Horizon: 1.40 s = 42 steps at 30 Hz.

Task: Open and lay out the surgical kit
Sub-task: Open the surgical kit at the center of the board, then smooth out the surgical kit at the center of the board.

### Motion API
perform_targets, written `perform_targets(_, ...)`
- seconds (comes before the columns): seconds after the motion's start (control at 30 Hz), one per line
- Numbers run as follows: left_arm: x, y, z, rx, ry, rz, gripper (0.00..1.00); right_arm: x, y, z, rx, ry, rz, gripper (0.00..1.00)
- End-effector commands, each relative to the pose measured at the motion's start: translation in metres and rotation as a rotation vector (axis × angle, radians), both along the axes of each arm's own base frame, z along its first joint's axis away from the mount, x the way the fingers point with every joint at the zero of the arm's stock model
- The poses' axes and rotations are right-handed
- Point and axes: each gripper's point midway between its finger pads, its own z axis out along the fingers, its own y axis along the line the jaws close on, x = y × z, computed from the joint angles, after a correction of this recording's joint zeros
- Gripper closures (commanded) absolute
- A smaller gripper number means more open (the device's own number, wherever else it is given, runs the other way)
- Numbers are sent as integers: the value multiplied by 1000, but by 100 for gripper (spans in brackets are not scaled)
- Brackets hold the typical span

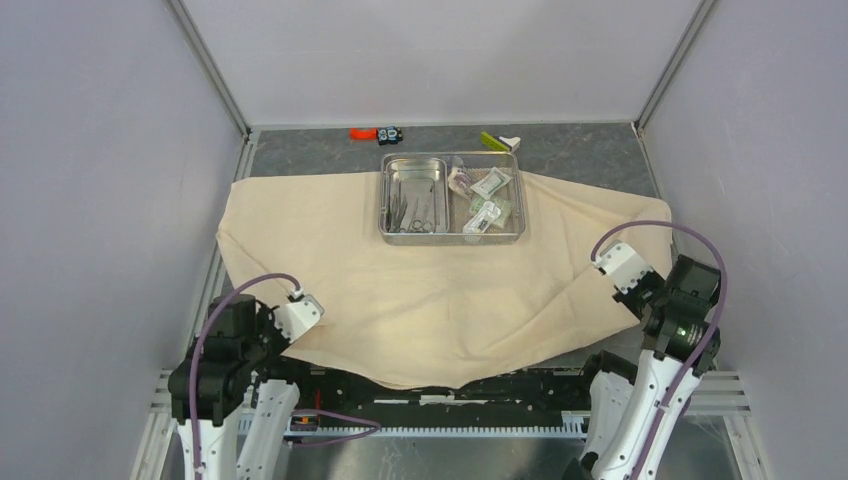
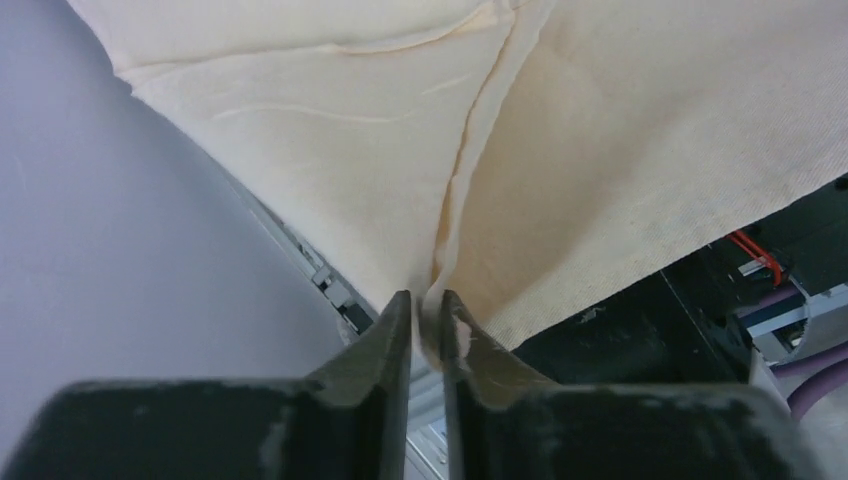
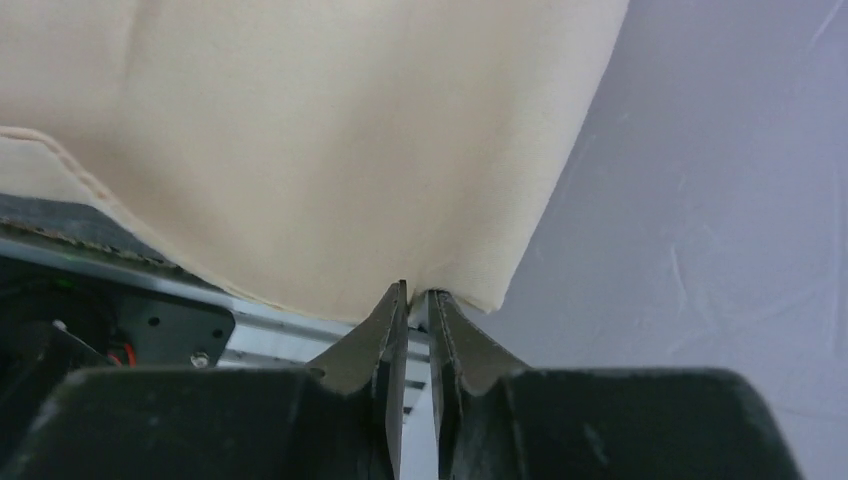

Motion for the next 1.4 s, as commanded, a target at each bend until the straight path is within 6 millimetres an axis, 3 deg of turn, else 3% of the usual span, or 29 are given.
perform_targets(0.0,-8,15,13,110,-36,-25,64,-24,-17,0,-133,68,-38,71)
perform_targets(0.03,-3,14,17,99,-53,-14,50,-24,-17,-1,-129,74,-39,63)
perform_targets(0.07,4,12,21,76,-70,2,41,-21,-17,-2,-118,79,-40,54)
perform_targets(0.17,27,4,31,0,-70,56,28,-12,-16,1,-76,91,-33,29)
perform_targets(0.23,48,-1,39,-58,-60,107,20,-1,-15,13,-49,65,-22,19)
perform_targets(0.37,114,-19,52,-215,-98,200,7,46,-1,41,113,-48,26,16)
perform_targets(0.53,217,-38,35,-385,-77,338,3,127,2,49,367,-162,17,19)
perform_targets(0.67,290,-51,4,-476,-14,415,3,192,10,27,424,-195,-3,19)
perform_targets(0.87,358,-71,-45,-565,131,491,6,276,43,-20,484,-153,11,19)
perform_targets(1.0,393,-74,-63,-586,153,529,9,324,57,-46,482,-101,31,18)
perform_targets(1.1,404,-78,-80,-597,184,544,12,346,62,-73,458,-35,42,19)
perform_targets(1.23,406,-84,-100,-608,234,559,15,361,58,-99,393,11,50,19)
perform_targets(1.37,402,-89,-114,-613,275,561,16,359,59,-124,378,84,72,20)
